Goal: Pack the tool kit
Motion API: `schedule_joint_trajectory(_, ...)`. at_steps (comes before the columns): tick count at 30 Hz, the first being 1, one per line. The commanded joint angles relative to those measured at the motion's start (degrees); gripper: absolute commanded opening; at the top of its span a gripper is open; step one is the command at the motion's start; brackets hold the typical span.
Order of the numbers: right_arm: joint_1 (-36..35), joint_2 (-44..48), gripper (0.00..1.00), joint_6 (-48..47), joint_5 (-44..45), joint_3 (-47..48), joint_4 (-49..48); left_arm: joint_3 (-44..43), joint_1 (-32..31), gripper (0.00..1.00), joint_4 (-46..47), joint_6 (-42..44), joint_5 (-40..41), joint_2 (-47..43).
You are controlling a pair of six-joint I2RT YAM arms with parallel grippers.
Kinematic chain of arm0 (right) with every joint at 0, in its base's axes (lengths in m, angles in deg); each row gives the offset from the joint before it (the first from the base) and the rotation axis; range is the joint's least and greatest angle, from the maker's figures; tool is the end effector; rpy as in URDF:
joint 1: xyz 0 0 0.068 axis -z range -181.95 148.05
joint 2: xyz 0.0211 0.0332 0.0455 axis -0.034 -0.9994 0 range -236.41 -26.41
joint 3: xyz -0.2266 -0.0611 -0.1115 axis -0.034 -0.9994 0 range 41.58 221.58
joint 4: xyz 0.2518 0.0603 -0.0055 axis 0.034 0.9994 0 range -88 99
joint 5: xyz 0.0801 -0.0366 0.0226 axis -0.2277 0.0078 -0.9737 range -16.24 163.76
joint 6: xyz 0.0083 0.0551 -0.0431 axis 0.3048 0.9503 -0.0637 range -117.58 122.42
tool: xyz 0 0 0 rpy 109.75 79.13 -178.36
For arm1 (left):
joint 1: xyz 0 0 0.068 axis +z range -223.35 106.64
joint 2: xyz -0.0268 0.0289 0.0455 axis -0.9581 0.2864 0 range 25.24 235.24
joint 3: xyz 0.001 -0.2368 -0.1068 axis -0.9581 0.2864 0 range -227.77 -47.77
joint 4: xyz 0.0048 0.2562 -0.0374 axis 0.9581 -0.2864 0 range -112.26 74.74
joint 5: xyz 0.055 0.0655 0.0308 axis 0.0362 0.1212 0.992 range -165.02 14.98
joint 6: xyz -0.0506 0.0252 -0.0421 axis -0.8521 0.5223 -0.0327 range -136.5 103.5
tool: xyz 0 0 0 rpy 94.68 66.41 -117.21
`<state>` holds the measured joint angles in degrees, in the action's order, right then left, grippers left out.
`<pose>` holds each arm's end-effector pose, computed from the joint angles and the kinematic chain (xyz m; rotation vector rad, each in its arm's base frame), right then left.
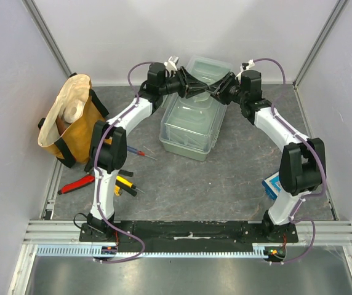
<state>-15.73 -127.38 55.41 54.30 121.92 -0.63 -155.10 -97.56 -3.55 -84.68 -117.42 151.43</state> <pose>0.4204 0.1230 0.2906 0.4384 1.9768 1.0910 0.4696 -0.2537 0.2796 -0.1097 2.0284 -1.7399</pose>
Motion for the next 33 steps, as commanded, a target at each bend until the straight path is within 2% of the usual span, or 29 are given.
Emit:
schedule_joint_trajectory(1, -0.11, -2.3, 0.42, 0.53, 0.22, 2.37, -0.18, 1.24, 0.04, 0.42, 1.22, -0.64, -1.21, -2.09)
schedule_joint_trajectory(6, -0.11, -3.53, 0.37, 0.36, 0.13, 2.98, 0.17, 3.17, 2.4, 0.47, -4.75, 3.84, 3.1, -5.6)
schedule_joint_trajectory(8, -0.19, -3.88, 0.32, 0.01, 0.04, 3.16, 0.61, 4.49, 3.55, 0.48, -5.55, 5.77, 4.33, -7.53)
schedule_joint_trajectory(9, -0.19, -3.97, 0.28, 0.01, -0.05, 3.42, 0.96, 4.93, 4.16, 0.48, -5.73, 6.82, 4.51, -8.67)
schedule_joint_trajectory(10, -0.11, -4.41, 0.18, -0.26, -0.4, 3.77, 1.49, 4.94, 4.78, 0.49, -5.73, 8.14, 3.81, -9.55)
schedule_joint_trajectory(11, -0.19, -4.76, 0.13, -0.52, -0.57, 4.3, 2.01, 4.76, 5.39, 0.49, -5.64, 8.5, 2.94, -10.34)
schedule_joint_trajectory(12, -0.19, -4.94, 0.02, -0.7, -0.84, 5.0, 2.54, 4.76, 6.09, 0.49, -5.2, 9.2, 1.8, -11.13)
schedule_joint_trajectory(13, -0.19, -5.03, 0.0, -0.87, -1.1, 5.44, 2.55, 4.76, 6.88, 0.49, -4.94, 9.73, 1.0, -11.93)
schedule_joint_trajectory(17, -0.11, -5.73, 0.0, -2.27, -3.47, 9.74, 2.55, 7.65, 10.57, 0.49, -6.77, 12.54, 1.78, -15.79)
schedule_joint_trajectory(24, 0.24, -8.19, 0.0, -8.52, -10.68, 24.77, 8.87, 15.47, 15.41, 0.5, -21.71, 23.43, 10.92, -20.54)
schedule_joint_trajectory(33, 2.18, -5.82, 0.0, -6.68, -9.46, 26.63, 9.05, 26.02, 16.21, 0.5, -23.31, 27.05, 11.28, -23.0)
